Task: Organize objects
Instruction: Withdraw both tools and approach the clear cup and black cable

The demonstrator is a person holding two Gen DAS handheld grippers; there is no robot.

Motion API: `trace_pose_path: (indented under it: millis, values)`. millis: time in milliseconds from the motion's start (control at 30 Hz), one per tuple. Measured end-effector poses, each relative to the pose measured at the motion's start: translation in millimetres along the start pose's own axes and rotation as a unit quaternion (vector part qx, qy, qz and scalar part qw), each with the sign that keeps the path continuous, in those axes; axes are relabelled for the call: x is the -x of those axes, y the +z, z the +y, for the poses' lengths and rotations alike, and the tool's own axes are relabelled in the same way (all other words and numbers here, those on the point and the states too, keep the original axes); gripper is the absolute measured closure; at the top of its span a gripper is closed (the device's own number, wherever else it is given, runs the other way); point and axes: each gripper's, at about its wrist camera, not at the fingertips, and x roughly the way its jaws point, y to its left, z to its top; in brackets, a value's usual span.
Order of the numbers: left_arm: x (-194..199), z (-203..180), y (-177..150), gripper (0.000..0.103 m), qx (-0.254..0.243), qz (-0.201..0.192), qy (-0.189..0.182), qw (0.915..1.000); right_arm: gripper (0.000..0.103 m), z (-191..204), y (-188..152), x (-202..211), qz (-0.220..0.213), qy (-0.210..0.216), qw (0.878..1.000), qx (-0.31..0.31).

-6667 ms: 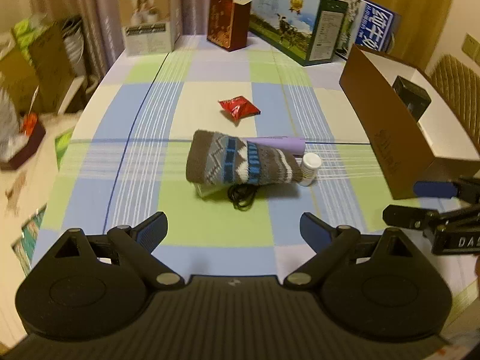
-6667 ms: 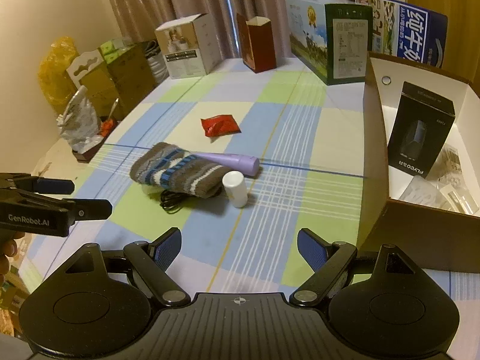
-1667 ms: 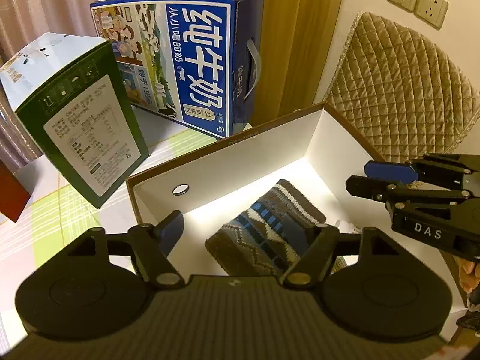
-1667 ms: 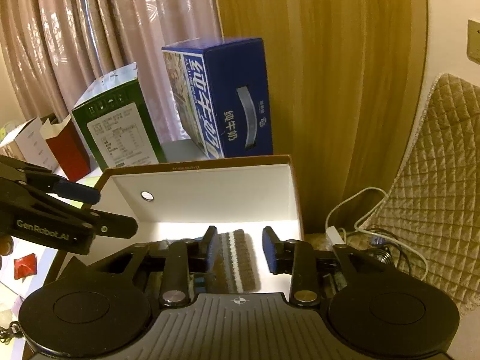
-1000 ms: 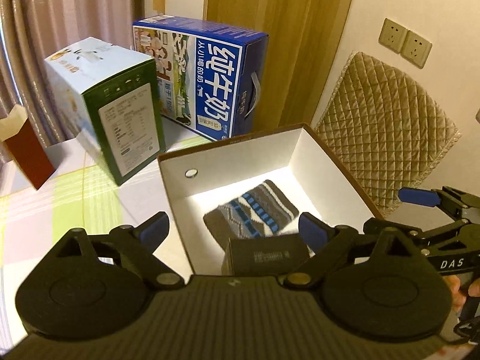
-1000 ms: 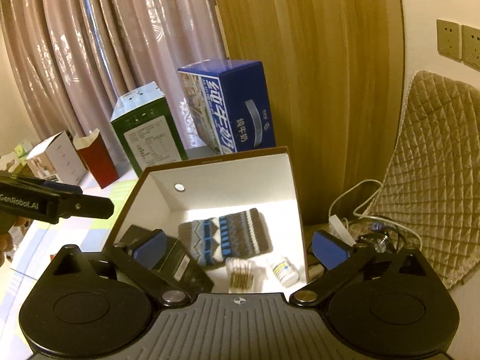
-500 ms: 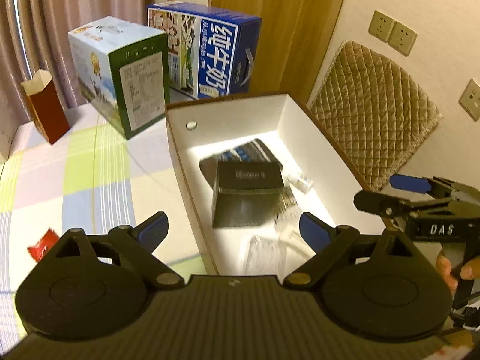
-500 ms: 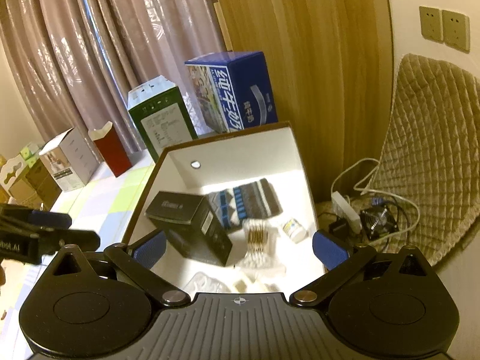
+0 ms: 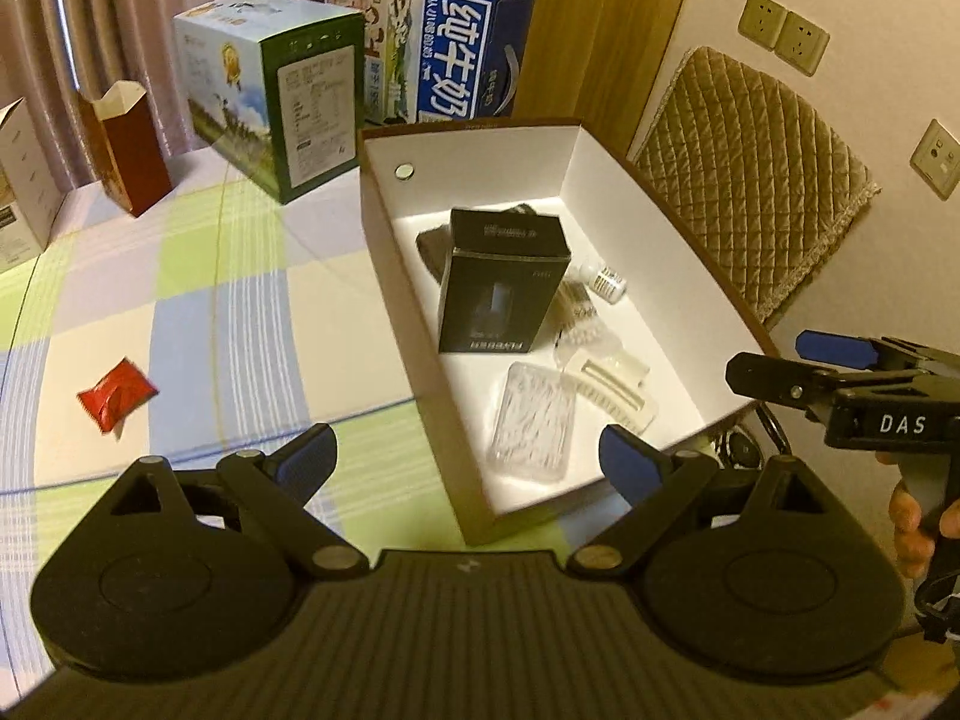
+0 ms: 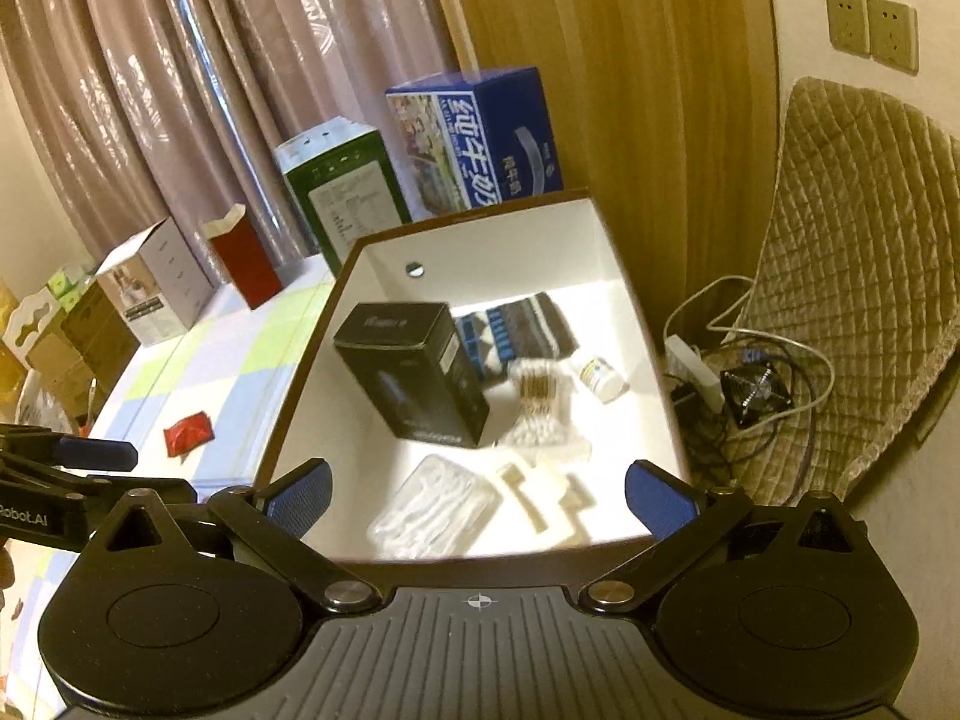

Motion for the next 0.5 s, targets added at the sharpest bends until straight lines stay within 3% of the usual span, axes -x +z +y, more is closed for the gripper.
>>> trace_pose_path:
  millis: [500]
  values:
    - [28.7,23.2,-51.5,0.011,0.025,0.013,0.012,0.9995,0.002,47.1,-39.4,7.3,0.033,0.011,0.999,0.015]
